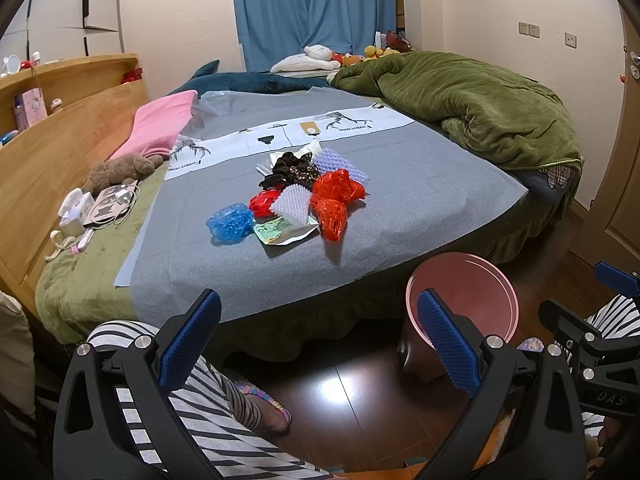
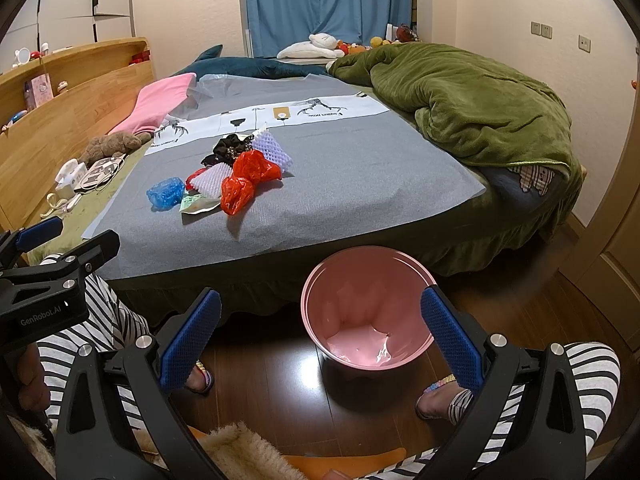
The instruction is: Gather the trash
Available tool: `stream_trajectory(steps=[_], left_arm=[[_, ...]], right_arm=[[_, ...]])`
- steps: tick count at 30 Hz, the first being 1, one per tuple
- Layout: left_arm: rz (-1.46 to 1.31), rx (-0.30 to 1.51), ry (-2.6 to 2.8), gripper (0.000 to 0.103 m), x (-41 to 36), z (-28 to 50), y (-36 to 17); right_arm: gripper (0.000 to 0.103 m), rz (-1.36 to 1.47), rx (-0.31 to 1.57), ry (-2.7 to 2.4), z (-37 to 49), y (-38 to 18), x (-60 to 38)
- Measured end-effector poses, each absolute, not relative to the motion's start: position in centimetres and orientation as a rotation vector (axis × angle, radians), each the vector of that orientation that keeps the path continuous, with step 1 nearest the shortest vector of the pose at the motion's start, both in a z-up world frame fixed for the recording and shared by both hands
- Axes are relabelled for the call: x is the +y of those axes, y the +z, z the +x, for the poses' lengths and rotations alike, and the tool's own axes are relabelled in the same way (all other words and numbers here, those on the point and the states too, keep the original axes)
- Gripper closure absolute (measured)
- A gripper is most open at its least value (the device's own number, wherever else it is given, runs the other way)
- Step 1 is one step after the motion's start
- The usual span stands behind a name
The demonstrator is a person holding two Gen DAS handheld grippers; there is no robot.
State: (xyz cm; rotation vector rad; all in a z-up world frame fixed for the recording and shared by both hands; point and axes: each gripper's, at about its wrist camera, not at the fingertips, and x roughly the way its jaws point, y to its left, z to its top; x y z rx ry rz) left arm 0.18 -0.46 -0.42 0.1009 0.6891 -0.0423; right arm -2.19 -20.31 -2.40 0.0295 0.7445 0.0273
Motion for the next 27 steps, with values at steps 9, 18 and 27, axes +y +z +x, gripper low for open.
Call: stream_trajectory(steps=[9,18,27], left_arm=[[0.101,0.689,-0.043,0.007,-0.46,0.17,-0.43],[0.1,0.69,-0.044,0.007,-0.5,0.16,-0.38],[0.1,0.694,-0.044,0.007,-0.64,0.17,-0.49]], right_arm=[[0.005,0.03,0.744,0.028,-2.18,-2.47,-20.28],[0.005,0.031,0.746,0.028,-2.2,-2.64,-20.22],[0.005,0.032,0.75,0.031,-1.84,-2.56,-20.64]])
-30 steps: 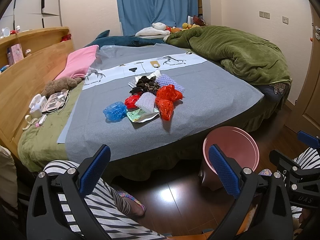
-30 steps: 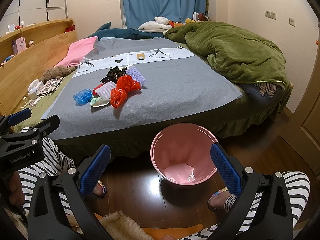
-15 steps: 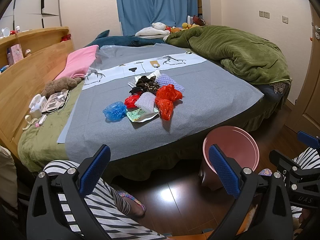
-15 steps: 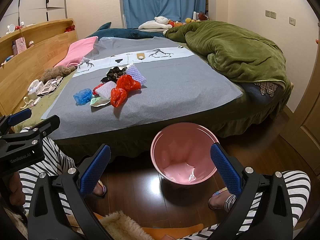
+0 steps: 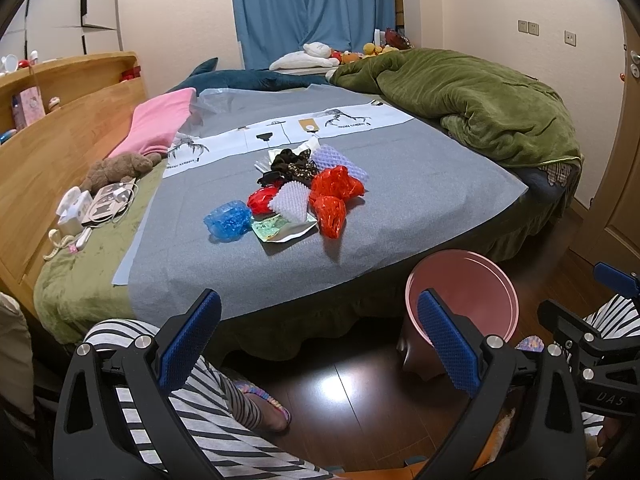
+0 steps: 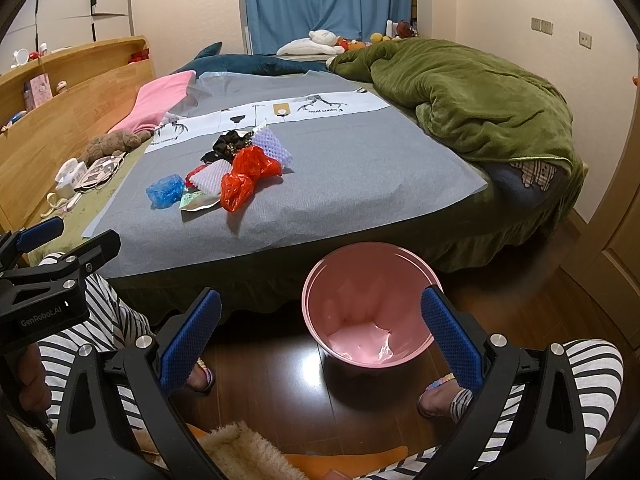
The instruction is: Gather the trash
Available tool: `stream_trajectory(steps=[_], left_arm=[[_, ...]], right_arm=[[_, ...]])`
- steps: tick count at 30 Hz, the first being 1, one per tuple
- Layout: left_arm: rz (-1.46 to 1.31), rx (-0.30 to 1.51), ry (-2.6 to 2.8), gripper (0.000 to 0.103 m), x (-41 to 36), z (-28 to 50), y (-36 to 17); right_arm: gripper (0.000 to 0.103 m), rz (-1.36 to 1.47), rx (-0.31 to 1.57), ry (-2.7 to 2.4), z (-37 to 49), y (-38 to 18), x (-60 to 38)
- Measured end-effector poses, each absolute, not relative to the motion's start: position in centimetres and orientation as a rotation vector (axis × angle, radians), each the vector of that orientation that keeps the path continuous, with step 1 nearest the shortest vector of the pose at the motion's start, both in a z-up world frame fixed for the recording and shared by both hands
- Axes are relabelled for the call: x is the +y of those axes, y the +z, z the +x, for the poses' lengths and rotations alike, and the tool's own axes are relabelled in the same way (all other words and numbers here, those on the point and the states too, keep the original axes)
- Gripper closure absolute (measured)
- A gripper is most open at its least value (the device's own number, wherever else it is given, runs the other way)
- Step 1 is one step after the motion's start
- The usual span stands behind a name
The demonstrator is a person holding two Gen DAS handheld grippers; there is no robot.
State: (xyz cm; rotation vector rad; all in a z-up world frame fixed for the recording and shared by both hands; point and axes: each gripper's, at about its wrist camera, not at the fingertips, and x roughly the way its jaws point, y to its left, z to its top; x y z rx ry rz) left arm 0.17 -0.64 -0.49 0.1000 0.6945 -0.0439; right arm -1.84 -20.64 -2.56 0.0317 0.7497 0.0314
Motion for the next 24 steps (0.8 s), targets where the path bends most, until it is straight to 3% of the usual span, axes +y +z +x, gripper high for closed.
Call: stream_trajectory(steps=[15,24], left_arm=[[0.05,0.68,0.054,0.007,3.0,5.7,-1.8],[-0.002,0.577,0.11,0.008,5.8,11.3,-3.6]], right_arm=[[0.005,0.063,0.71,0.093,3.8,-2.5,-19.5],[0.005,0.101,0.579,0.104,10.6,-3.1,-17.0]])
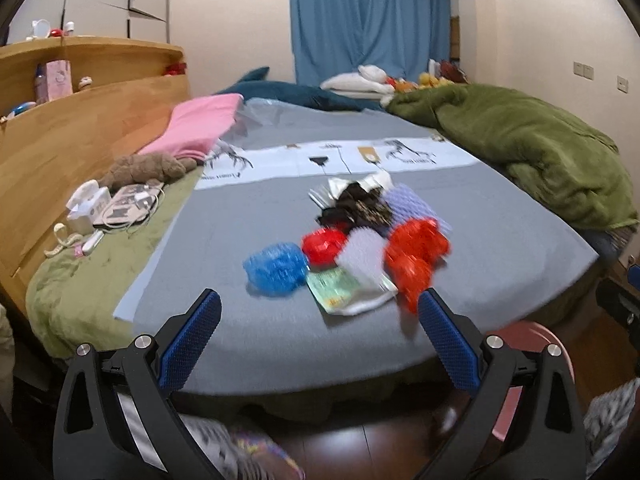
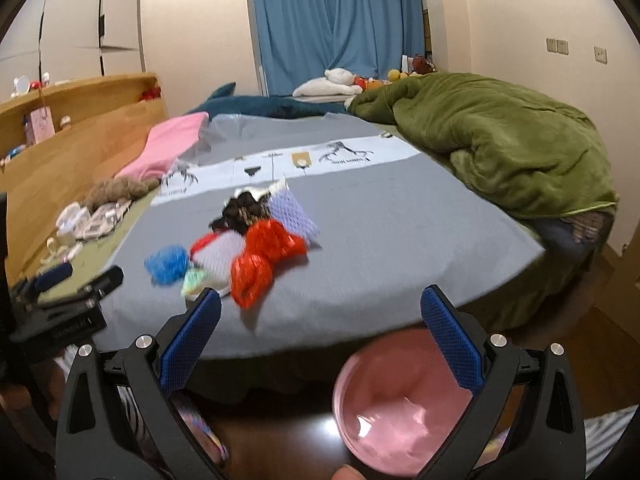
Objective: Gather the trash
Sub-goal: 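Grasp the blue plastic bag with left tool while right tool grasps red plastic bag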
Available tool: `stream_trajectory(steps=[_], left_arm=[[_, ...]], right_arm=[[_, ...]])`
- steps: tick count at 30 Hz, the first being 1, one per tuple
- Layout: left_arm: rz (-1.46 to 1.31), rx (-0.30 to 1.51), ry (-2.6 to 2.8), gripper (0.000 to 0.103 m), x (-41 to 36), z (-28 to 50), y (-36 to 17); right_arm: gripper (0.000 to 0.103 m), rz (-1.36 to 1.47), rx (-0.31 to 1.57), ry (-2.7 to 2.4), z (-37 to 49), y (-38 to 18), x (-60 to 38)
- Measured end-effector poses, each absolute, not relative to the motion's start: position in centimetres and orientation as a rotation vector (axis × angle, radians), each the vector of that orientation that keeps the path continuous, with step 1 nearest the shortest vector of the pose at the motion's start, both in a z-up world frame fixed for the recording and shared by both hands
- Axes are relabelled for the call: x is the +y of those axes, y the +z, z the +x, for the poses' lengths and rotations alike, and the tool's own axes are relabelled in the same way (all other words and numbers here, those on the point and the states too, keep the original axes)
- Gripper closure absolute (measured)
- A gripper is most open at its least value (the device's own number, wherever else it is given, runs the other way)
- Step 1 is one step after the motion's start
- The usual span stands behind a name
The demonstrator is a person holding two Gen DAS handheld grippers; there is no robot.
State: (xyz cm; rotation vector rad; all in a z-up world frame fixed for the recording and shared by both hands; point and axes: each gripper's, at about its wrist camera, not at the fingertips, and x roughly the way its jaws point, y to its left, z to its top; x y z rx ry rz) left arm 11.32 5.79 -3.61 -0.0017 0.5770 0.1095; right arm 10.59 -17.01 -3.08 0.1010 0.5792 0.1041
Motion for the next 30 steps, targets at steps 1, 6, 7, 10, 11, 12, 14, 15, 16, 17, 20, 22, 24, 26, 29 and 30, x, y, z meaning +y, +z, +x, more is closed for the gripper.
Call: stream_trajectory(steps=[1,6,7,10,11,12,14,15,16,17,20,22,24,26,29,30], left_arm=[[-0.01,0.563,0.118,0.008,6.0,12.2,-3.9],[-0.017,0.471,0.167,0.008,7.2,16.5,-5.9],[-0.014,0.463,0.179,0.008,7.4,17.2,-6.2],[-0.026,0.43,0.218,0.009,8.4,19.8,-7.7],[-0.037,0.428,0.239,0.009,8.8,20.5,-8.2],[-0.06,0.432,0.26,0.009,9.4,21.3,-8.8],[-0.123,0.428,0.276,0.009,10.7,22.3,-10.1],[-0.146,0.424,0.28,0.009,11.4,22.8,-10.9],[-0.152,0.427,0.283,0.009,11.7,23.0,-11.4],[-0.154,0.439,0.284,0.009,12.1,23.4,-12.0],[-0.144,0.473,0.278,0.009,12.7,24.4,-13.2],[-0.159,0.5,0.263,0.009,13.2,25.2,-14.0],[-0.178,0.523,0.254,0.01,13.6,25.9,-14.7],[-0.191,0.549,0.24,0.019,13.8,26.6,-15.3],[-0.208,0.602,0.198,0.059,14.0,27.4,-16.0],[-0.213,0.614,0.19,0.073,14.2,27.5,-16.1]], right_arm=[[0.005,0.112,0.567,0.111,11.6,-3.3,-16.7],[0.005,0.09,0.532,0.13,17.6,-5.3,-14.4],[0.005,0.087,0.533,0.138,19.2,-6.0,-13.8],[0.005,0.074,0.535,0.162,23.0,-8.1,-12.0],[0.005,0.065,0.538,0.174,24.2,-8.9,-11.4],[0.005,0.054,0.539,0.178,25.1,-9.5,-10.8],[0.005,0.029,0.549,0.185,27.1,-10.8,-9.6],[0.005,0.024,0.557,0.189,28.0,-11.4,-9.2],[0.005,0.021,0.563,0.189,28.5,-11.9,-8.9],[0.005,0.018,0.568,0.193,29.2,-12.4,-8.5],[0.005,0.007,0.587,0.188,30.8,-14.1,-7.8],[0.006,0.016,0.602,0.189,31.6,-15.0,-7.6],[0.015,0.01,0.618,0.197,32.0,-16.0,-7.4],[0.019,0.004,0.614,0.215,32.0,-16.6,-7.2],[0.022,-0.013,0.597,0.235,31.8,-16.9,-6.9],[0.023,-0.017,0.591,0.239,31.8,-16.9,-6.9]])
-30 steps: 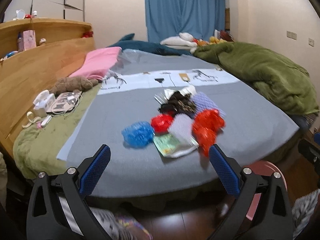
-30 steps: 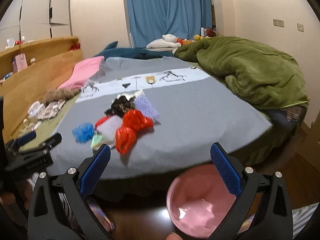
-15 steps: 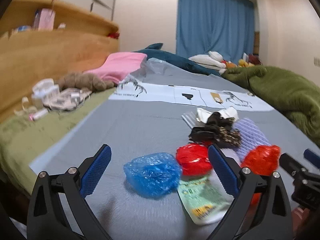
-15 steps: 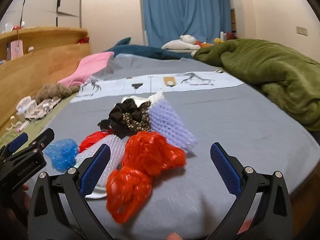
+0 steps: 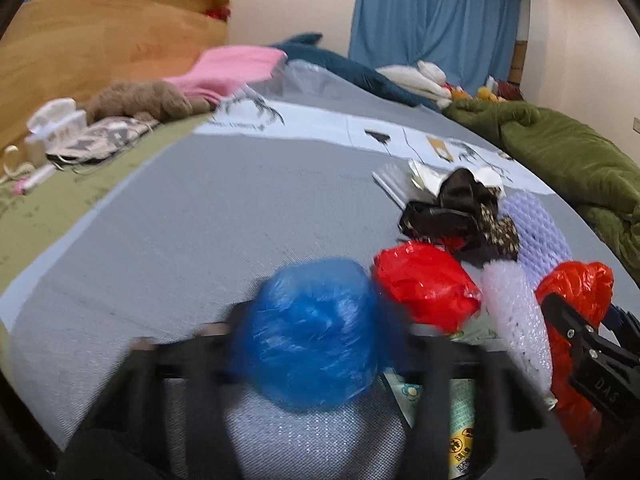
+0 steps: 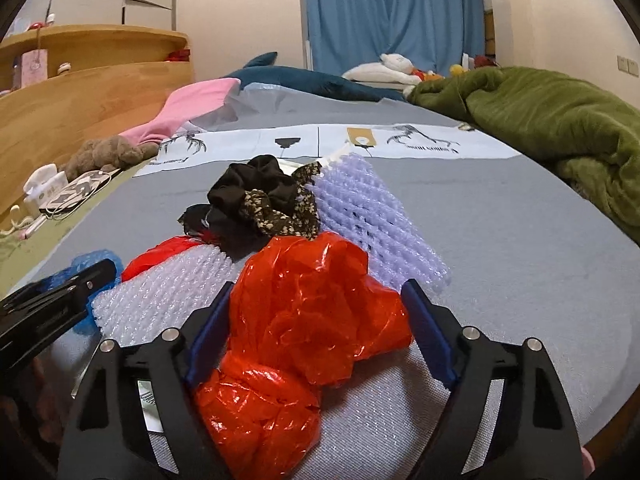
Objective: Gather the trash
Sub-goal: 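Grasp the blue plastic bag with left tool while right tool grasps red plastic bag, then carry both bags over the pink bucket and open both tools to drop them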
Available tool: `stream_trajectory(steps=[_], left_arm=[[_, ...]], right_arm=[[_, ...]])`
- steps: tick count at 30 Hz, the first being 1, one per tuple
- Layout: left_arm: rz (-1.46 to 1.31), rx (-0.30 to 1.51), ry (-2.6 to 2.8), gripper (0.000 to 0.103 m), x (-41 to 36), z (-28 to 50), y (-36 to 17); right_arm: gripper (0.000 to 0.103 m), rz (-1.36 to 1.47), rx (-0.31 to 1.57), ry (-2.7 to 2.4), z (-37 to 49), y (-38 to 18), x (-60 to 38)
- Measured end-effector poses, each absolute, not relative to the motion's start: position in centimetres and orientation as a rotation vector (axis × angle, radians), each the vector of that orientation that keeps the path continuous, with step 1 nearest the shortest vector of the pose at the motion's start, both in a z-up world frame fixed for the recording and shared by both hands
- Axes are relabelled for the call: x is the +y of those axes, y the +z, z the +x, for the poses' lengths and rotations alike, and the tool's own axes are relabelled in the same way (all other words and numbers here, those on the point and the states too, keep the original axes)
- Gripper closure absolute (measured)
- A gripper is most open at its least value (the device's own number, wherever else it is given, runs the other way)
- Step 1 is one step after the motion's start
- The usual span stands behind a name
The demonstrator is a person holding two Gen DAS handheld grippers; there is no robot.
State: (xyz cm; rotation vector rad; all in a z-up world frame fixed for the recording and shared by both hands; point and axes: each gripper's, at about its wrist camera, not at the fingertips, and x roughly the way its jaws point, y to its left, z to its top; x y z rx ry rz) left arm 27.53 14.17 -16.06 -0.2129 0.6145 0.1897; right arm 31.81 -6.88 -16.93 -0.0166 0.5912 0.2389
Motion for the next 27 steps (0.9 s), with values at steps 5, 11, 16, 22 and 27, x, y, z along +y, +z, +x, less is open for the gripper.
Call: stream_trajectory(steps=[5,11,16,22,27], left_arm=[[-0.248,0.583,0.187,0.097,15.0,26.8,-15.1],[-0.252,0.559,0.196,0.099,15.1,26.3,-13.8],[-0.263,0.52,0.187,0.099,15.2,25.3,-11.8],[-0.248,0.503,0.174,0.099,14.8,23.9,-9.3],[-0.218,0.46,0.156,0.099,13.8,22.1,-6.7]], right_arm=[[0.04,-0.009,0.583,0.274,31.6,-16.6,-7.0],[0.042,0.001,0.545,0.3,30.7,-14.7,-7.2],[0.042,0.011,0.495,0.317,29.7,-12.0,-7.5],[0.042,0.031,0.437,0.314,28.7,-8.1,-8.6],[0.042,0.016,0.402,0.323,26.4,-5.3,-9.5]])
